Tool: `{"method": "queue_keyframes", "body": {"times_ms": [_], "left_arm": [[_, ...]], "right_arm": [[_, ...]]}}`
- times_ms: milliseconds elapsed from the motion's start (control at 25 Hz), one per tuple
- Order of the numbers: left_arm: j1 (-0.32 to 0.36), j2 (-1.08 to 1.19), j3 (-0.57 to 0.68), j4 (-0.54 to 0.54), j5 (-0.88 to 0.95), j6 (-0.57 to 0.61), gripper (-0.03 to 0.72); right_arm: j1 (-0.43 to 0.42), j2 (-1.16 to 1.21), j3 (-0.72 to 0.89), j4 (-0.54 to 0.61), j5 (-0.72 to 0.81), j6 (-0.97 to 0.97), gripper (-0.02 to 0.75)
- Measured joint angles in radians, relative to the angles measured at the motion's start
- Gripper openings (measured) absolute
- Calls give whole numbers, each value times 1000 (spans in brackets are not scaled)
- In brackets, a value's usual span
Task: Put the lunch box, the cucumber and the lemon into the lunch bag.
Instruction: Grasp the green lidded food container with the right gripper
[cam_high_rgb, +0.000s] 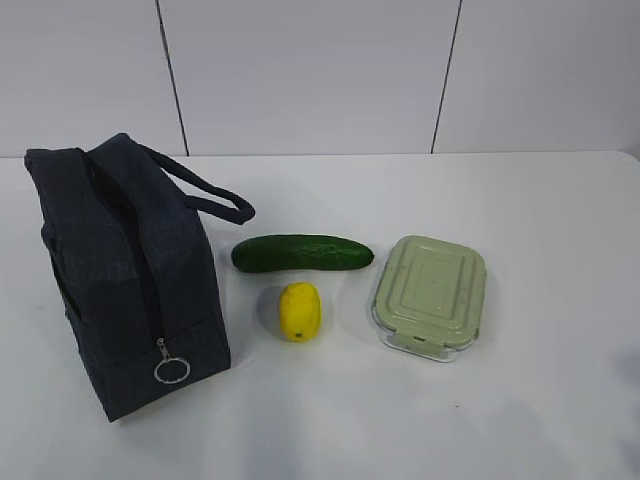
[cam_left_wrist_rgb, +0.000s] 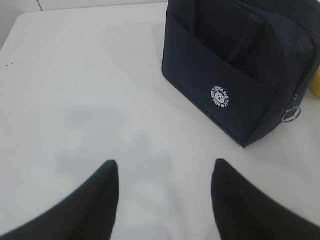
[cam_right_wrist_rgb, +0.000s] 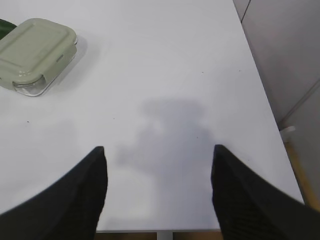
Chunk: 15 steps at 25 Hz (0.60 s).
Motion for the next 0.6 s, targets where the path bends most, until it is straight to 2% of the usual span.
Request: {"method": "queue_keyframes", "body": {"times_ms": [600], "left_arm": [[0,0,0,0,0,0,432]], "right_arm": [[0,0,0,0,0,0,496]]}}
